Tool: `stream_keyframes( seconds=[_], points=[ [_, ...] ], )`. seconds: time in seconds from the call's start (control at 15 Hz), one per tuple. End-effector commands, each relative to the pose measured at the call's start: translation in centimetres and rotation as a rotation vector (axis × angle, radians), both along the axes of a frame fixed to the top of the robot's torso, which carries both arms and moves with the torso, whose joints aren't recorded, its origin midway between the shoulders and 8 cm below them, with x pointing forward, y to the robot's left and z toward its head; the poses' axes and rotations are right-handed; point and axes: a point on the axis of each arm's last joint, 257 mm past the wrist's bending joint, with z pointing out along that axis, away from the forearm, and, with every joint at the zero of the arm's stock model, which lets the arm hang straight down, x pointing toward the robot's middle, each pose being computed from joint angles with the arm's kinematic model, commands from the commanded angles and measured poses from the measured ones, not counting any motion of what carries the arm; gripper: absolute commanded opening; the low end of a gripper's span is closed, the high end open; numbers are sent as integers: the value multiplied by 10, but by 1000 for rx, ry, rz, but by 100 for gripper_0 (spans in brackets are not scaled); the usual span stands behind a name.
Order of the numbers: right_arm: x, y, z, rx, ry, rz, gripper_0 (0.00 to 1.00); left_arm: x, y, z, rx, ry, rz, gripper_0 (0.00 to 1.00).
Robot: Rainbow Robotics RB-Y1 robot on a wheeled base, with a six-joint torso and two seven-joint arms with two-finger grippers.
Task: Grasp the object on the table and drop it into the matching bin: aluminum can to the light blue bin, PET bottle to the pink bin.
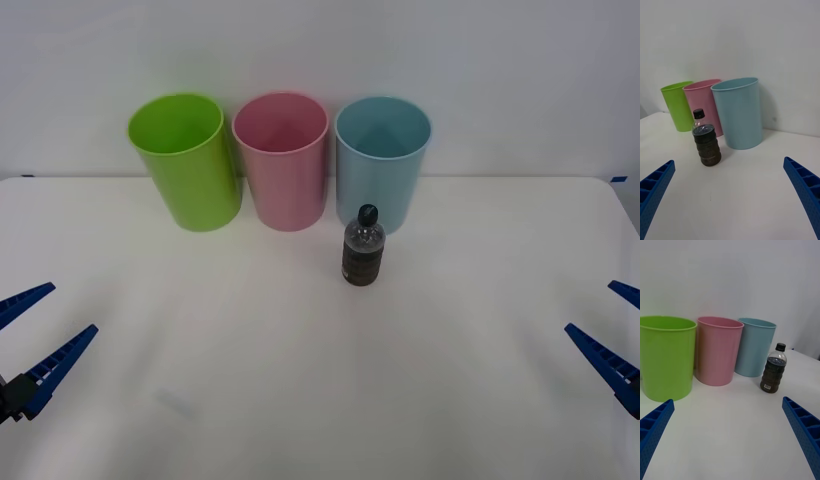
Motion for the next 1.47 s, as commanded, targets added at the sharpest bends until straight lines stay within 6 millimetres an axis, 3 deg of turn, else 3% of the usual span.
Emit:
stream_keyframes(
  seconds=[0.07, 0.13, 0.2, 0.47, 0.93, 1.47],
  points=[
    [0, 0, 0, 0, 0, 0, 100, 0, 0, 0, 0, 0, 0, 100],
    [0, 0, 0, 0, 0, 0, 100, 0, 0, 0, 0, 0, 0, 100],
    [-9, -2, -23, -7, 53, -12, 100, 0, 0, 0, 0, 0, 0, 100],
    [-8, 7, -28, -32, 65, 8, 100, 0, 0, 0, 0, 0, 0, 100],
    [26, 43, -57, -93, 82, -2, 100, 0, 0, 0, 0, 0, 0, 100],
    [65, 100, -77, -121, 71, -25, 100, 0, 0, 0, 0, 0, 0, 100]
  ],
)
